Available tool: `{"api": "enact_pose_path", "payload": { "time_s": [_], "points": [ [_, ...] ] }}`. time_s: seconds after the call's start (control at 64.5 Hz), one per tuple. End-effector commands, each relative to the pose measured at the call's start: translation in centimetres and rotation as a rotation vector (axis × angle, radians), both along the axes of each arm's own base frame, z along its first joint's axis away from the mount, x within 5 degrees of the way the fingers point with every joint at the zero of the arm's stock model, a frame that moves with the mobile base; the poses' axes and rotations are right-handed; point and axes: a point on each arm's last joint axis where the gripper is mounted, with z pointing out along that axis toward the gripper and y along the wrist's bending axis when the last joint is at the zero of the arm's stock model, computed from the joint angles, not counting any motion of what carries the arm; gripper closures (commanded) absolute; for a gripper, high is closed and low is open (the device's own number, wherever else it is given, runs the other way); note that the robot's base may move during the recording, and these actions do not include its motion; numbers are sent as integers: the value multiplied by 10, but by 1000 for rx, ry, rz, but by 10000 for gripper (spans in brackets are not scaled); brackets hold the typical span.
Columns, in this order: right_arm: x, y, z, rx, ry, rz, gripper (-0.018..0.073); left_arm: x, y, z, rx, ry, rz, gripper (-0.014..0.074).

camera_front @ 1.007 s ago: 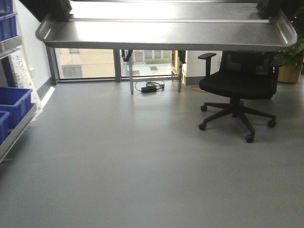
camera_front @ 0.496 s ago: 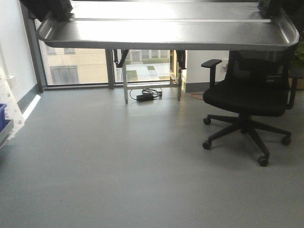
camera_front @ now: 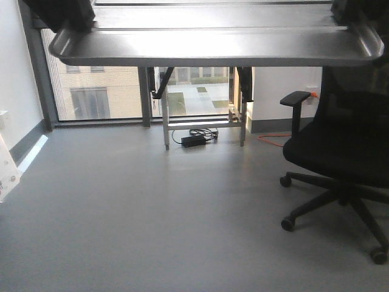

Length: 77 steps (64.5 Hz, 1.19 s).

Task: Grab silver tray and place in blue box
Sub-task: 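Hold the silver tray in both grippers while the base drives away, then carry the silver tray over the blue bin on the shelf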

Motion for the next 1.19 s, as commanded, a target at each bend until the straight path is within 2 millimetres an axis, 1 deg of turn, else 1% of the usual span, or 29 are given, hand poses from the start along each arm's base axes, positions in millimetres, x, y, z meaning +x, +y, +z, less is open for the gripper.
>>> {"api": "enact_pose_path", "payload": {
  "time_s": [0.0, 0.744, 1.178],
  "points": [
    [-3, -8, 19, -22, -90, 12, 503, -2, 7, 20, -10, -90, -7, 693],
    [-3, -8, 19, -23, -91, 12, 503, -1, 7, 20, -8, -93, -7, 693],
    [-3, -8, 19, -23, -91, 12, 503, 3, 0, 11, 0, -61, -9, 693]
  ]
}}
